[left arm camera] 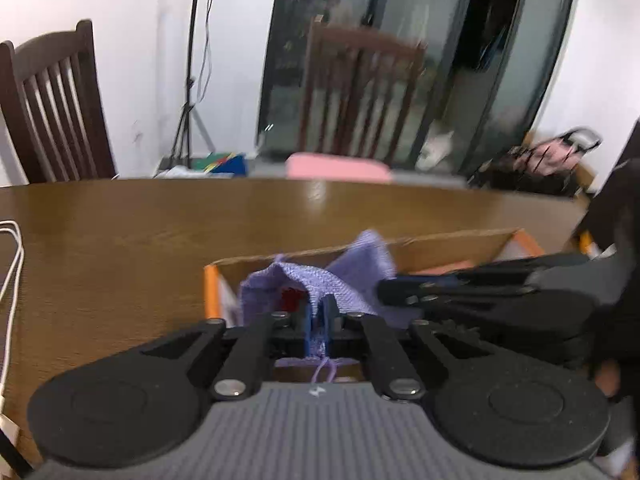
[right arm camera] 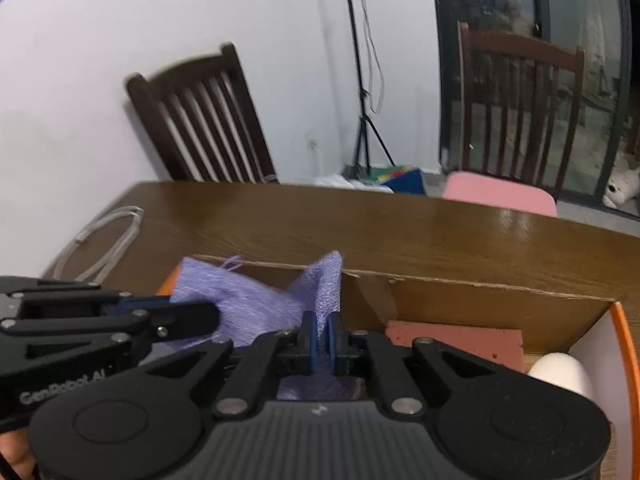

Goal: Organize soft objects
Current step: 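Carry the lavender pouch into the box with both grippers and release, then move both grippers back to the blue handkerchief pack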

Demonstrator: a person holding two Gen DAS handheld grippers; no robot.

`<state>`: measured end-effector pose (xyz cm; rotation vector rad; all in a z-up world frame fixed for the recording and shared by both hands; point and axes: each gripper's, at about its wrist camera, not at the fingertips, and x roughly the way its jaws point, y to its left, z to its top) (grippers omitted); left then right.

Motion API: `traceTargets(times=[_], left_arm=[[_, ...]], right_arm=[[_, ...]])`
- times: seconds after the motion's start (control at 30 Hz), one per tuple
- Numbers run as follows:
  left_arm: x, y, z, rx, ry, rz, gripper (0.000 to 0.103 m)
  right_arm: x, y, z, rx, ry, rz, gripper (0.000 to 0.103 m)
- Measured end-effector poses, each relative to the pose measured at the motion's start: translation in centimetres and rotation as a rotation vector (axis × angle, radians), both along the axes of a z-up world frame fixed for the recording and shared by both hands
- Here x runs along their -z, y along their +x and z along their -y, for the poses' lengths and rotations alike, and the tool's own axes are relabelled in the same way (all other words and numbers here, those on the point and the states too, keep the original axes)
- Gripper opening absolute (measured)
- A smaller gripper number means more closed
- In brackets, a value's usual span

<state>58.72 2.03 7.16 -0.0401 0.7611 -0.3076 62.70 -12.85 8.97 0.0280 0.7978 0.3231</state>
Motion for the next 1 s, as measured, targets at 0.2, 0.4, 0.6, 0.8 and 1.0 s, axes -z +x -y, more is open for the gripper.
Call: traceTargets(times=[0.2, 0.4, 0.6, 0.8, 1.0], left_arm=[[-0.6, -1.7, -0.7, -0.023, 0.014, 0.029, 0.027], [-4.7, -5.7, -1.2, -0.045, 0.012, 0.098, 0.040], [-8.8, -14.4, -0.6, -0.004, -0.017, 0.205, 0.060], [-9.5, -23.7, 1.2, -0.001, -0.013, 0.296, 0.068], [-9.6, -33.1, 3.3, 0.033, 0.001, 0.430, 0.084]], right_arm=[[1.7, -0.5, 0.9, 0.011, 0.051, -0.076, 0.028], [-1.8, -4.1, 2.5, 0.015, 0.048, -0.010, 0.027], [-8.3, -11.6, 7.1, 0.038, 0.042, 0.109, 0.039], [-10.5, -20.9, 12.8, 0.095, 0.042, 0.194, 0.049], [-9.8, -30.7, 15.2, 0.115, -0.003, 0.300, 0.070]])
